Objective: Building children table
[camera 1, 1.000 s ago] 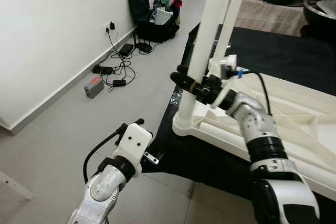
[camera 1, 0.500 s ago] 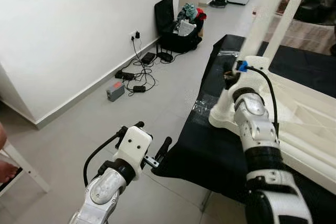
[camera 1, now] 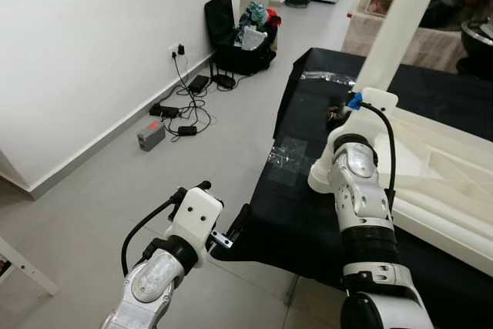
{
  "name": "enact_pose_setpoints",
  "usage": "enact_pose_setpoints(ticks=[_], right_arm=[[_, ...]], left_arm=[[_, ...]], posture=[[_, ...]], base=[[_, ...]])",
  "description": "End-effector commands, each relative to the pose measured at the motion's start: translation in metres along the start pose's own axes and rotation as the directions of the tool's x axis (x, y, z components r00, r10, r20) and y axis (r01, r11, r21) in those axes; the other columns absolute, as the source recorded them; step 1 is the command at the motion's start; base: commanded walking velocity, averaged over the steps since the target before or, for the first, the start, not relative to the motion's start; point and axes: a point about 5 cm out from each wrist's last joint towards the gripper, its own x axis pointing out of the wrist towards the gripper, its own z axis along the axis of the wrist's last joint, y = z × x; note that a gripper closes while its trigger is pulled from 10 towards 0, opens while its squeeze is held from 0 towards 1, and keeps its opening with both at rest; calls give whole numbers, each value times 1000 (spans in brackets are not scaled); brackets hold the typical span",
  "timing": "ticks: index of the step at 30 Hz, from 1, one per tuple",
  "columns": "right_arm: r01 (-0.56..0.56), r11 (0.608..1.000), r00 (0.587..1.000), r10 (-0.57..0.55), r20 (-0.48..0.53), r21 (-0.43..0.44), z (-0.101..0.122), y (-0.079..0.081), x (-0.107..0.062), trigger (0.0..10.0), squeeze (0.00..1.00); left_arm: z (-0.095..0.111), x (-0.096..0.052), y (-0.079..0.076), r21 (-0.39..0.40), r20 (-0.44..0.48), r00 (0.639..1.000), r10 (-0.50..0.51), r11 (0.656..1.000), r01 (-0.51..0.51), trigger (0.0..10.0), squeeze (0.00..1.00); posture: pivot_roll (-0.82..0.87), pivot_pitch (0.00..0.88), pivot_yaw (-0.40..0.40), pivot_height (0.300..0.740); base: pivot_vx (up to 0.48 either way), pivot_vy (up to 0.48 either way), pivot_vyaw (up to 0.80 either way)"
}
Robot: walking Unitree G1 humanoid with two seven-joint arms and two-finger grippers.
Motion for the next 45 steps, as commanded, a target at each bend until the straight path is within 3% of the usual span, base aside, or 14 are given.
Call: enact_pose_setpoints(ticks=[1, 7, 12, 19, 22, 25, 26, 27, 32, 33, 34, 37, 39, 45], right_arm=[[-59, 998, 998, 60, -14, 35, -1, -5, 4, 10000, 0], [-424, 903, 903, 428, -49, 66, -2, -7, 8, 10000, 0], [-736, 642, 634, 765, -116, 216, -10, -18, -4, 10000, 0], [-843, 453, 429, 892, -145, 289, -15, -17, -10, 10000, 0], [-892, 315, 295, 949, -109, 324, -13, 2, -11, 10000, 0], [-901, 297, 278, 955, -106, 315, -13, 8, -9, 10000, 0], [-901, 297, 278, 955, -106, 315, -13, 8, -9, 10000, 0], [-897, 312, 292, 950, -108, 312, -14, 10, -8, 0, 0], [-865, 438, 417, 899, -137, 243, -16, 15, 0, 0, 0], [-736, 657, 633, 754, -176, 163, -19, 8, 13, 0, 0], [-666, 736, 712, 677, -189, 126, -19, 4, 18, 0, 0], [-599, 795, 772, 605, -195, 95, -20, 0, 22, 0, 0], [-320, 946, 919, 296, -262, -56, -28, -18, 24, 0, 0], [-91, 989, 962, 57, -267, -114, -34, -34, 18, 0, 0]], left_arm=[[-3, -1, -3, -2, -12, 1000, -6, 1000, 6, 10000, 0], [-3, 0, -2, -2, -11, 1000, -3, 1000, 3, 10000, 0], [-4, -1, -3, -2, -13, 1000, -4, 1000, 4, 10000, 0], [-4, -2, -4, -3, -13, 1000, -8, 1000, 8, 10000, 0], [0, 0, -10, -6, -5, 1000, -26, 1000, 26, 10000, 0], [-1, 0, -10, -8, -7, 1000, -28, 1000, 28, 10000, 0], [-1, 0, -10, -8, -7, 1000, -28, 1000, 28, 10000, 0], [-1, -1, -10, -10, -9, 1000, -27, 1000, 27, 10000, 0], [-2, -1, -9, -10, -15, 1000, -21, 1000, 21, 10000, 0], [-3, -2, -9, -10, -18, 1000, -18, 1000, 18, 10000, 0], [-3, -2, -9, -9, -19, 1000, -18, 1000, 18, 10000, 0], [-4, -2, -9, -8, -20, 1000, -18, 1000, 18, 10000, 0], [-5, -2, -9, -5, -22, 1000, -22, 1000, 22, 10000, 0], [-5, -1, -10, -8, -22, 1000, -23, 1000, 22, 10000, 0]], posture=[[105, 103, -54, 740], [104, 103, -58, 740], [105, 101, -56, 740], [112, 104, -56, 740], [115, 124, -54, 740], [113, 129, -56, 740], [113, 129, -56, 740], [112, 127, -58, 740], [116, 126, -58, 740], [116, 120, -52, 740], [115, 120, -54, 740], [113, 119, -54, 740], [105, 119, -56, 740], [110, 120, -63, 740]], base=[[0, 0, 0], [0, 0, 0], [0, 0, 0], [0, 0, 0], [0, 0, 0], [0, 0, 0], [0, 0, 0], [0, 0, 0], [0, 0, 0], [0, 0, 0], [0, 0, 0], [0, 0, 0], [0, 0, 0], [0, 0, 0]])
